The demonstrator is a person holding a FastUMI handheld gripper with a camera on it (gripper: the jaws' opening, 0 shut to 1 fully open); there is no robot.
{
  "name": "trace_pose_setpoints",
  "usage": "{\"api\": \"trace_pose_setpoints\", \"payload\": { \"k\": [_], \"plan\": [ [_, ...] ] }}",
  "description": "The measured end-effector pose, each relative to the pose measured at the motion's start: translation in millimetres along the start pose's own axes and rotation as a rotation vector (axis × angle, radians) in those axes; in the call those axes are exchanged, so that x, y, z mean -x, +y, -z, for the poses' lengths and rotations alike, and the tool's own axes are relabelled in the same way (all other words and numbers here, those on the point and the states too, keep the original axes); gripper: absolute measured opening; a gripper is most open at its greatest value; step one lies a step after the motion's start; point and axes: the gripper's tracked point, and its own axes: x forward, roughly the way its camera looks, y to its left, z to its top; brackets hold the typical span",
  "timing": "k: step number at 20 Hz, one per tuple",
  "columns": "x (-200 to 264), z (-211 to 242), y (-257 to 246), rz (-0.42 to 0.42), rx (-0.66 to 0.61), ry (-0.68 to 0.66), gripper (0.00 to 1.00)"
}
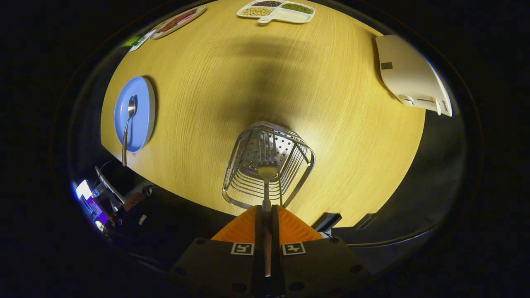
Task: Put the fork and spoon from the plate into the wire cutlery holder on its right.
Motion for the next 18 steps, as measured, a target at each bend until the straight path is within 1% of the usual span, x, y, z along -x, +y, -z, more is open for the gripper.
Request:
{"api": "trace_pose_setpoints", "payload": {
  "k": [5, 8, 9, 10, 14, 16, 18],
  "plan": [
    [2.2, -9.0, -0.7, -0.005, -0.020, -0.051, 0.13],
    [10.1, -15.7, -2.5, -0.018, -0.039, -0.140, 0.14],
    [15.1, -18.0, -3.0, -0.027, -0.049, -0.186, 0.16],
    [22.8, -21.4, -0.6, -0.039, -0.062, -0.242, 0.16],
    [72.4, -39.2, 26.9, -0.123, -0.101, -0.527, 0.16],
    [96.9, -41.9, 51.0, -0.156, -0.097, -0.646, 0.20],
    [113.2, -41.0, 85.8, -0.210, -0.089, -0.727, 0.25]
  ]
}}
